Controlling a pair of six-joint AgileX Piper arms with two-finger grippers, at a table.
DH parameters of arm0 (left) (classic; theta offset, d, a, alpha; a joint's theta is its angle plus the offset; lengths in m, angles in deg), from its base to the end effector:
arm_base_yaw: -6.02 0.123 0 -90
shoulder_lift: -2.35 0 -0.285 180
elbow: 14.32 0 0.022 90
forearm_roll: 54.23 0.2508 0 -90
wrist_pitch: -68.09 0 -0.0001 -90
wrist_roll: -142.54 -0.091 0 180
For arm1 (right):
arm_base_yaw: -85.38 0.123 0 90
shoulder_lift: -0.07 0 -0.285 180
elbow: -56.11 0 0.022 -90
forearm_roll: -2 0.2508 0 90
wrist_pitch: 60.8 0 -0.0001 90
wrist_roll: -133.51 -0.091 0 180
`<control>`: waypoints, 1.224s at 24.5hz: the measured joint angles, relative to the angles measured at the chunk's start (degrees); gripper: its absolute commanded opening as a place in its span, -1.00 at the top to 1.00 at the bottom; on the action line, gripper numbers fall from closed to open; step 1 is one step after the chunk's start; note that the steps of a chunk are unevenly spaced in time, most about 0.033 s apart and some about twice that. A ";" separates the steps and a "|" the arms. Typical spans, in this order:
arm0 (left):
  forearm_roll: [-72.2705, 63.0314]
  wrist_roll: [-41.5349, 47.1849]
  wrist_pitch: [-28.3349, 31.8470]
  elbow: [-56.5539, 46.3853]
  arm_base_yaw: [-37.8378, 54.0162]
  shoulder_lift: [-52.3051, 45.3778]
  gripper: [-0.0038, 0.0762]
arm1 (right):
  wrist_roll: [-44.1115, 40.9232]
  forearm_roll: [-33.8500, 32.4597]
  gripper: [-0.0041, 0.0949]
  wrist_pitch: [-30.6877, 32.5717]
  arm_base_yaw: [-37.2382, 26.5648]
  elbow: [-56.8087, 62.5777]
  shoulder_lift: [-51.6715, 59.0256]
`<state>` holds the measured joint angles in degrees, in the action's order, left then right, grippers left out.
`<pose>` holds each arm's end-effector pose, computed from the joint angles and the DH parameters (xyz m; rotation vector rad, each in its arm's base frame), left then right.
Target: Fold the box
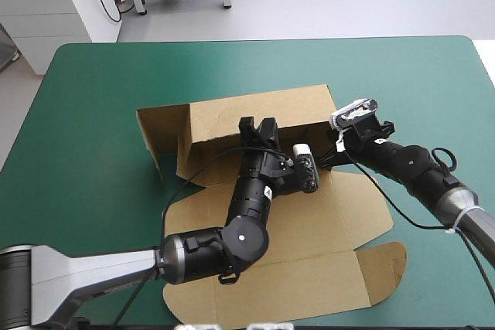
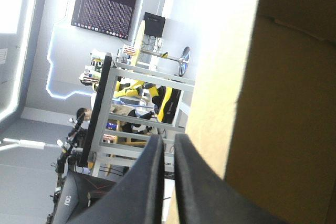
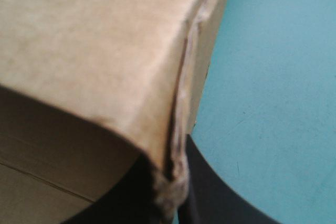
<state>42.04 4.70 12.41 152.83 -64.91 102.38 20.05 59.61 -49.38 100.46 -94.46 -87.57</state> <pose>0.1816 -0.2966 0.3141 1.1917 1.2953 0.7122 0.2824 0.0919 0.2640 -0.5520 2.0792 0.2377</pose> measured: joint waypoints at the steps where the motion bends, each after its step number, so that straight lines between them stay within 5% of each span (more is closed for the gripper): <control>1: -0.76 -0.08 0.00 0.00 0.00 -1.18 0.86 | -0.72 -0.57 0.95 -0.01 0.00 0.00 0.05; 5: -2.79 -0.46 -0.05 -0.07 0.15 -6.53 0.86 | -6.00 -4.34 0.95 0.41 0.00 -0.22 0.46; 11: -11.13 -2.02 3.23 3.42 7.23 -14.55 0.86 | -24.23 -21.39 0.94 8.29 0.00 -3.80 1.65; 16: -17.60 -4.40 5.16 6.17 18.17 -19.15 0.86 | -42.52 -37.60 0.95 20.11 0.10 -10.16 2.13; 19: -22.55 -5.26 7.02 6.63 27.75 -21.42 0.86 | -49.86 -43.25 0.95 33.38 0.10 -16.47 1.97; 25: -47.88 -17.65 13.58 6.68 51.72 -21.92 0.86 | -56.37 -47.20 0.95 51.35 0.18 -31.77 -5.94; 30: -67.26 -30.71 14.19 6.68 63.39 -21.92 0.86 | -57.42 -47.70 0.95 53.54 0.18 -43.11 -17.48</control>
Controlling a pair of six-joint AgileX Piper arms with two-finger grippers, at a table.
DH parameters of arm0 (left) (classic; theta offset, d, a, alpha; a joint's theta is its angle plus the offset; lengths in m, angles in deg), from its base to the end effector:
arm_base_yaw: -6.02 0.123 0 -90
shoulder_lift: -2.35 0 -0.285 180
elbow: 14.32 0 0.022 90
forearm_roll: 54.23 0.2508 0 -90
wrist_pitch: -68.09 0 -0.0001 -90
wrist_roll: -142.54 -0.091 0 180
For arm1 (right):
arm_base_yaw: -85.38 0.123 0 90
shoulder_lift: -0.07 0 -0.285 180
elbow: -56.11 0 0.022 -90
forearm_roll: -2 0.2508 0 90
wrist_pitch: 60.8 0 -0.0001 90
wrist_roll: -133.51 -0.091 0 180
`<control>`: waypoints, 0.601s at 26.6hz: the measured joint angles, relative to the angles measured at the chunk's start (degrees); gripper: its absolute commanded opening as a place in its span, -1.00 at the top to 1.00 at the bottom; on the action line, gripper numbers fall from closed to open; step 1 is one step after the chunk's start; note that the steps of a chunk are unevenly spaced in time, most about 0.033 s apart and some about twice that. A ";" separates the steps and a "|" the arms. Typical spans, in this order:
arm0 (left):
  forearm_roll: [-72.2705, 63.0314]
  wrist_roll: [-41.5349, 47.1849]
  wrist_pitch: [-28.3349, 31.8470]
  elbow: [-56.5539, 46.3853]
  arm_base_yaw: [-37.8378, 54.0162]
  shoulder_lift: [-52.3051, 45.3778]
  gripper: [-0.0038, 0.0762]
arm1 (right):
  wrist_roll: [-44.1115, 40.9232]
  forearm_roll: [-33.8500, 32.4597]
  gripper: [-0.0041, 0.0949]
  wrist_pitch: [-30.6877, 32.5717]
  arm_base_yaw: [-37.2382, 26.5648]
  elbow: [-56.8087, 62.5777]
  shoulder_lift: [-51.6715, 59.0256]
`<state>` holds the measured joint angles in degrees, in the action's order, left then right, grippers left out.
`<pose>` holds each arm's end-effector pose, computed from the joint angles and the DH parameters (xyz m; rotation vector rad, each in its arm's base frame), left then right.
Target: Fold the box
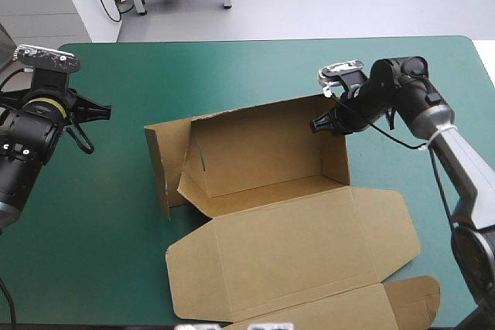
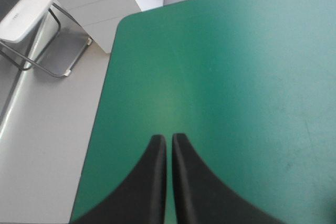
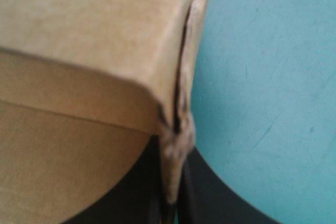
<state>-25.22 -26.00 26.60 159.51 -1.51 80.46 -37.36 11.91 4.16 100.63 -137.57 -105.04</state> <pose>0.2632 -0.0053 0.4030 0.1511 2.1147 0.3846 0.3455 0.1089 0.3317 -0.5218 2.6776 0.2652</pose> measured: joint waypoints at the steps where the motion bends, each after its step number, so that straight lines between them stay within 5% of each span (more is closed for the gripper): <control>1: -3.02 -2.07 -0.23 0.00 0.95 0.00 0.86 | -0.05 -0.30 0.95 -0.87 0.00 -1.48 -1.74; 6: -10.72 -7.78 -0.81 -0.05 1.38 0.00 0.86 | -0.88 -0.63 0.88 -7.80 0.00 -4.39 -8.07; 9: -11.70 -8.66 -1.87 -0.05 1.38 0.00 0.86 | -1.34 -2.58 0.65 -8.39 0.22 -4.45 -8.37; 16: -12.42 -11.46 -5.05 -0.05 1.38 1.55 0.86 | -1.31 -8.77 0.19 -1.18 0.37 -9.25 -9.22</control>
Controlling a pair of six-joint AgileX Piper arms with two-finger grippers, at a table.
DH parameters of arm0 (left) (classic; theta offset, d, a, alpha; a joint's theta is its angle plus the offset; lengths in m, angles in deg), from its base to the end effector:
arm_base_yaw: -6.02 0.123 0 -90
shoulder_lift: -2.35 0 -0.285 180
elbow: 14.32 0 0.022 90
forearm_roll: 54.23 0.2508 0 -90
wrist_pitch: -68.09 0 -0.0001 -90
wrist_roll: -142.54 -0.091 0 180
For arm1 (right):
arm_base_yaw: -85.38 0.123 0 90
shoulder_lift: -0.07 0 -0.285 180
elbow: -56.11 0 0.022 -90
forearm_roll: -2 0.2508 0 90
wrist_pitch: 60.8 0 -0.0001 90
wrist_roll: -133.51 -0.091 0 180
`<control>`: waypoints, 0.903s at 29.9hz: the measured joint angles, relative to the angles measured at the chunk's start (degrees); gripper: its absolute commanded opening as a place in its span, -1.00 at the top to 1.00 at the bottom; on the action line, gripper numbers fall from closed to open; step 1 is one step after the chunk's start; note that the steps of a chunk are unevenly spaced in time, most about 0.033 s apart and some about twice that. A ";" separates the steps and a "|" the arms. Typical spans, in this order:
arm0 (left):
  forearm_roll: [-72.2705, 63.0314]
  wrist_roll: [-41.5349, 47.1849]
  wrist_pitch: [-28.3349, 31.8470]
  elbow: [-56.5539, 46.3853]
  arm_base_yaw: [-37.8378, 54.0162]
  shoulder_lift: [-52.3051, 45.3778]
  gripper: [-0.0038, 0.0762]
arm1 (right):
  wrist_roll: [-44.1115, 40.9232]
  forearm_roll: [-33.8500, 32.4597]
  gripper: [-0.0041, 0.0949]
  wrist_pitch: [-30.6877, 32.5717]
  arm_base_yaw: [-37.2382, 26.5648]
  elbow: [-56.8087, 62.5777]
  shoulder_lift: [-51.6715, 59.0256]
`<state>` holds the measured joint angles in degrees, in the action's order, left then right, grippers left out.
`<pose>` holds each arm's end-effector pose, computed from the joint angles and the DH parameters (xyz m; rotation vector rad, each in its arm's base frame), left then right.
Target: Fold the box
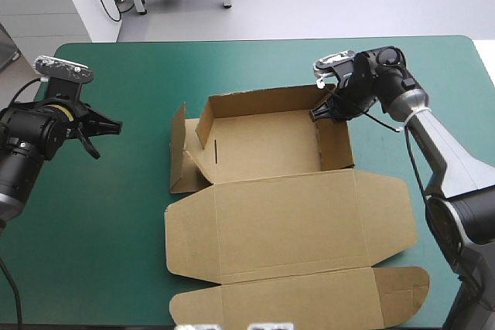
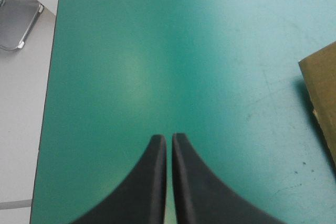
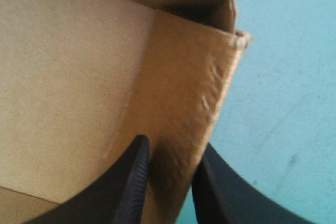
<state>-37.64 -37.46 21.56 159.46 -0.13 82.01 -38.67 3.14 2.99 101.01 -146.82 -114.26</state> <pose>0.2648 -0.0096 0.3846 0.2449 2.2743 0.2882 0.3913 0.1112 0.3159 -0.5443 2.6549 0.0673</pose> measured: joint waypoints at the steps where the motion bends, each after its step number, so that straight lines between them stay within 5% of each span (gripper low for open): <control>1: 0.00 0.00 -0.29 0.00 0.00 0.41 0.86 | 0.00 -0.19 0.19 0.87 0.00 -1.38 0.00; 16: -0.43 0.00 -1.27 0.00 0.00 1.87 0.86 | -3.44 -2.69 0.22 7.51 0.00 -10.61 2.50; 27: -0.43 0.00 -1.43 0.00 0.00 1.87 0.86 | -7.09 0.11 0.20 7.50 0.00 1.11 5.01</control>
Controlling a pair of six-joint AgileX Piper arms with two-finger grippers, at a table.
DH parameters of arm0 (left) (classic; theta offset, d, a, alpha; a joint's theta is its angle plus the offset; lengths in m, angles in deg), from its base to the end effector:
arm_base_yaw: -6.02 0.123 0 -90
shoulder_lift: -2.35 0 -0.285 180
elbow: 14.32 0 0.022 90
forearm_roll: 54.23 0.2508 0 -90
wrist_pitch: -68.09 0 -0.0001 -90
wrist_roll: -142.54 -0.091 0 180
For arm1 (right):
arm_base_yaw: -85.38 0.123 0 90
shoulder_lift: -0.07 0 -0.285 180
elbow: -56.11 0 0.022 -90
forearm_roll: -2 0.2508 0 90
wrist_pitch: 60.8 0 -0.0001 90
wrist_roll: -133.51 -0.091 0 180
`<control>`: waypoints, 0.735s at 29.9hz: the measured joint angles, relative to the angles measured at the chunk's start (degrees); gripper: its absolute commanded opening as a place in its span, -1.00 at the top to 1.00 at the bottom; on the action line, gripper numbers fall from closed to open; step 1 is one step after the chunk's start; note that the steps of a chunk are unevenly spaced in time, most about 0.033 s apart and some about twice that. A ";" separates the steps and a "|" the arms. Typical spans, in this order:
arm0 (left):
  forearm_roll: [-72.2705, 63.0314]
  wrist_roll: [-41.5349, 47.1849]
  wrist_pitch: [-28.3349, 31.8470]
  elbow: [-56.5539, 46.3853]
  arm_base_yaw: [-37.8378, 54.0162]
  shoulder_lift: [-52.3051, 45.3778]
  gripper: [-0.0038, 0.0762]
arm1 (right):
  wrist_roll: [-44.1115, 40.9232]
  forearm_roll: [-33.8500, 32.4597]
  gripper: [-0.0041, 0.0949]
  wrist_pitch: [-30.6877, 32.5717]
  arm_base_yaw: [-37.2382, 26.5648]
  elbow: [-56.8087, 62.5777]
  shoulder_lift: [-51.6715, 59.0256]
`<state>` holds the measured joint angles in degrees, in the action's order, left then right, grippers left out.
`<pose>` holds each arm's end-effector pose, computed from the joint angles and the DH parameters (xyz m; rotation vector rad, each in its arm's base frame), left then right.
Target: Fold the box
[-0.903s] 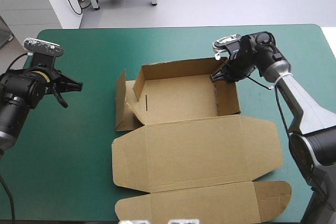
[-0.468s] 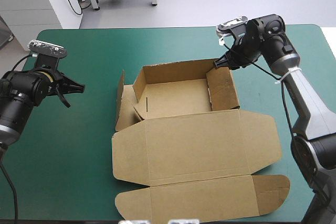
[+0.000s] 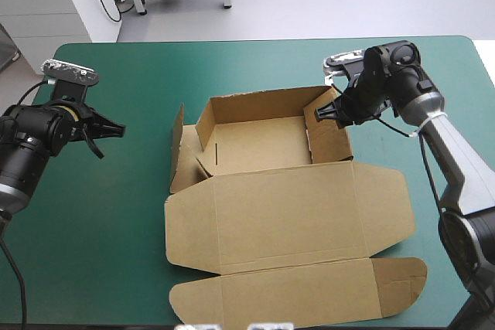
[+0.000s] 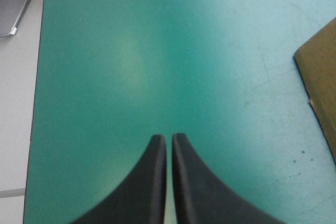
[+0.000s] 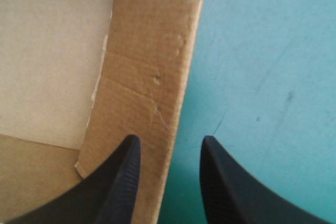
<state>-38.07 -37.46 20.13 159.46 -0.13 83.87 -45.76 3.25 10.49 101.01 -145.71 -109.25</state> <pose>0.2715 -0.0103 0.3742 0.2476 2.3319 0.2859 0.3623 0.1033 0.3400 -0.3906 2.7481 0.0976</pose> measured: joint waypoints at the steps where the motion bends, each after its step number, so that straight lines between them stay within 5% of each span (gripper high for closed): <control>1: -0.04 0.00 0.00 0.00 0.00 0.00 0.87 | 0.00 0.26 0.20 0.00 0.00 0.49 -0.46; 14: -0.41 0.00 -0.31 0.00 0.00 0.00 0.87 | 0.66 3.79 0.24 -0.69 0.00 1.28 -9.57; 21: -1.07 0.00 -0.31 0.00 0.00 0.00 0.87 | 1.10 3.62 0.96 -2.90 0.00 1.28 -10.37; 22: -1.20 0.00 -0.36 0.00 0.00 0.00 0.87 | 1.10 3.62 0.95 -3.37 0.00 1.28 -10.37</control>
<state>-39.27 -37.46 19.77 159.46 -0.13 83.87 -44.65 6.86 7.13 101.01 -144.43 -119.62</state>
